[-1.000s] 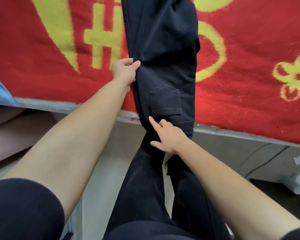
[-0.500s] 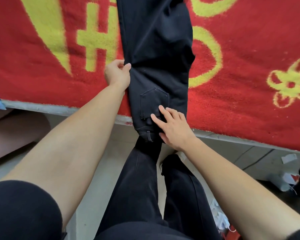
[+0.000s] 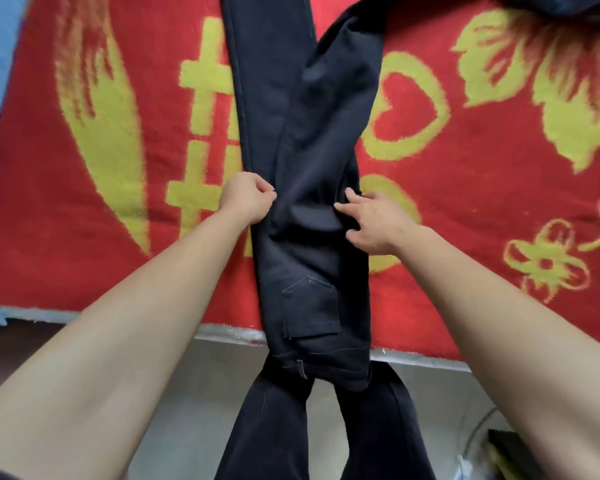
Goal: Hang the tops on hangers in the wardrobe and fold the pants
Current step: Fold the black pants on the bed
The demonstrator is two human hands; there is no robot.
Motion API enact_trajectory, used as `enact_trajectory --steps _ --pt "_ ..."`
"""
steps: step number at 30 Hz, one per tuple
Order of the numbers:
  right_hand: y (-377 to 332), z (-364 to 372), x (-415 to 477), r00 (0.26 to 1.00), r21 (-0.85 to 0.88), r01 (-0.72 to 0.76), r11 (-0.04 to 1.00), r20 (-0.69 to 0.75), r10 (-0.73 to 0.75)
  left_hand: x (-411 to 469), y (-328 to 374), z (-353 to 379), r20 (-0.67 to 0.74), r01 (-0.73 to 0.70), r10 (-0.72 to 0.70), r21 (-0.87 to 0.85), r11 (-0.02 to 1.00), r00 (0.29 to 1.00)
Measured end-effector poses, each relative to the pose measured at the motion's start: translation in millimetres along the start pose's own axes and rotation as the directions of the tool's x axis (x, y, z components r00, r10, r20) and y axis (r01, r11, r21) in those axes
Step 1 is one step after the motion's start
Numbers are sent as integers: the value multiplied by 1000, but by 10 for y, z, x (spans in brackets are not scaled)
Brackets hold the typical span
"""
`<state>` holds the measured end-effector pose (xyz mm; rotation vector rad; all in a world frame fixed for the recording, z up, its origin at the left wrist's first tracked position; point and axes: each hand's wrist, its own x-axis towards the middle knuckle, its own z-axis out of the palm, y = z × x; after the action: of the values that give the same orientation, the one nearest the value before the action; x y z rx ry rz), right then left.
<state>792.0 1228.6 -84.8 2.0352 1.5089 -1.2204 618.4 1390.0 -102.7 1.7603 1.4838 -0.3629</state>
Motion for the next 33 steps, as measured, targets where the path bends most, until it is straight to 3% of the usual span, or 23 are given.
enact_trajectory --steps 2,4,6,9,12,17,19,20,23,25,28,33 --pt "98 -268 122 998 234 -23 972 -59 38 153 123 -90 -39 -3 2 -7 1000 999" --pt "195 -528 234 983 460 -58 886 -129 131 312 274 -189 -141 -48 38 -67 997 989" --pt "327 -768 418 940 623 -81 778 -210 267 484 437 -255 -198 -122 119 -1 993 973" --pt "542 -1217 756 831 895 -12 447 -239 502 814 807 -351 -159 -217 243 164 962 957" --pt "739 -1730 1132 754 979 102 176 -192 629 1164 1152 -371 -80 -186 211 241 953 974" --pt "969 -2256 1599 797 966 170 -194 -18 604 1326 1284 -241 1 -138 152 424 895 988" --pt "1016 -2458 1747 756 956 193 -221 -2 655 1315 1271 -221 23 -124 129 466 876 991" --pt "1030 -2589 1809 715 961 212 -175 -31 698 1318 1279 -215 14 -110 118 476 873 993" --pt "1033 -2919 1952 581 948 248 199 -309 753 1371 1342 -206 -21 -97 122 483 870 992" --pt "966 -3020 2003 603 905 295 305 -424 676 1418 1371 -212 -28 -102 133 491 865 991" --pt "865 -3060 2023 698 905 370 210 -420 579 1392 1344 -170 -21 -100 127 492 865 992" --pt "837 -3233 2033 707 925 373 78 -337 622 1325 1345 -205 -88 -113 153 352 929 984"
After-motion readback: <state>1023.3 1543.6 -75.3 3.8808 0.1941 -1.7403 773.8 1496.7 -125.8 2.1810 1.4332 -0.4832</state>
